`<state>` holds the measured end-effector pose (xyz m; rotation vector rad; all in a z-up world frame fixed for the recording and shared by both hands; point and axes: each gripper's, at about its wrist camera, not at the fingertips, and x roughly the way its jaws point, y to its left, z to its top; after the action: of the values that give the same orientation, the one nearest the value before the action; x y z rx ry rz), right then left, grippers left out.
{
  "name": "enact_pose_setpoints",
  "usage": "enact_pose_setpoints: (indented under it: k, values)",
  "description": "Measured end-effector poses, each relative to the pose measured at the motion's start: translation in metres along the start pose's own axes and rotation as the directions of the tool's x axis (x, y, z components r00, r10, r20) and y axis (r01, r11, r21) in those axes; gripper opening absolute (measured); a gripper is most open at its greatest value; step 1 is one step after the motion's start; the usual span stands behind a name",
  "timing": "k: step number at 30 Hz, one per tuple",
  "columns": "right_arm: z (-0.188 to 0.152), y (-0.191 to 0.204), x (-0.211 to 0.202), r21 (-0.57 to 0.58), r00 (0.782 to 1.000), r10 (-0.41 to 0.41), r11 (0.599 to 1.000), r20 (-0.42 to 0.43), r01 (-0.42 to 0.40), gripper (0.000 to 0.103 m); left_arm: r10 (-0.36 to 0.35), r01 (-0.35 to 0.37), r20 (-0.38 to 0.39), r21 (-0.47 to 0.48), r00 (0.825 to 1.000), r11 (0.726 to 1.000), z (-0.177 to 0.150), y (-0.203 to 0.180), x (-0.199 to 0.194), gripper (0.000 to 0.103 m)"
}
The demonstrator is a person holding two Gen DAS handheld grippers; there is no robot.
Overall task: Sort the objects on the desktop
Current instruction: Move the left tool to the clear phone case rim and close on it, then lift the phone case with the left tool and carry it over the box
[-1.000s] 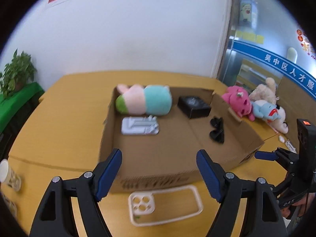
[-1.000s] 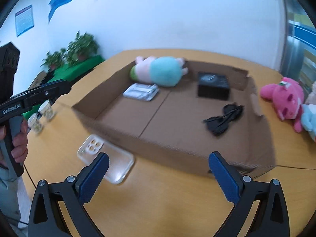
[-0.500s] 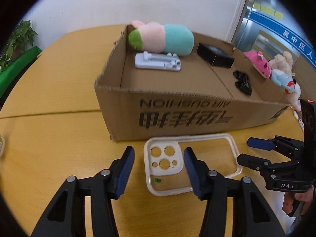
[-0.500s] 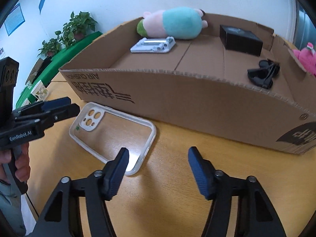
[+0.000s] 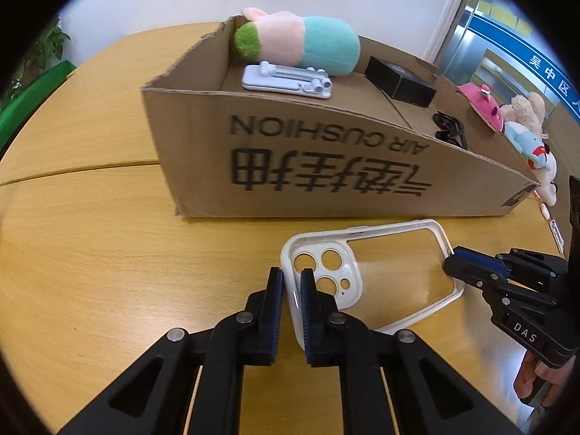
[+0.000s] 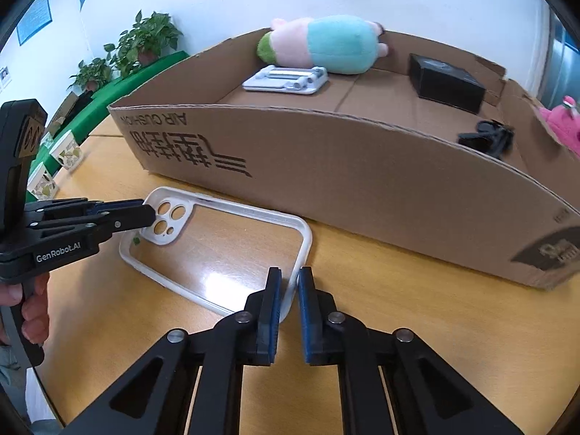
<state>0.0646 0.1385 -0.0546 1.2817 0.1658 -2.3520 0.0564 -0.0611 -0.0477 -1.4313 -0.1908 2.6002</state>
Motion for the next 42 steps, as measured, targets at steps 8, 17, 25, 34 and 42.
enact_pose_setpoints:
  k: [8, 17, 25, 34, 42]
  values:
    - [-0.024, -0.042, -0.04, 0.099, 0.998, -0.054, 0.994, 0.034, 0.05, 0.007, -0.075, 0.076, -0.011, 0.037, 0.997, 0.996, 0.004, -0.056, -0.001, 0.008]
    - [-0.05, -0.074, -0.046, 0.168, 0.997, -0.075, 0.983, 0.0, 0.074, 0.011, -0.069, 0.073, -0.07, 0.067, 0.995, 0.995, -0.007, -0.085, 0.016, 0.009]
    - [-0.052, -0.072, -0.048, 0.142, 0.995, -0.102, 0.985, 0.002, 0.101, 0.036, -0.06, 0.064, -0.061, 0.067, 0.996, 0.996, -0.015, -0.086, 0.014, 0.01]
    - [-0.046, -0.059, -0.063, 0.137, 0.991, -0.125, 0.984, 0.055, 0.116, 0.009, -0.065, 0.062, 0.047, 0.053, 0.997, 0.997, 0.0, -0.09, -0.025, 0.008]
    - [0.002, -0.056, -0.147, 0.122, 0.945, -0.184, 0.98, 0.27, 0.156, 0.009, -0.166, 0.132, 0.307, 0.13, 0.937, 0.983, 0.063, -0.115, -0.113, 0.008]
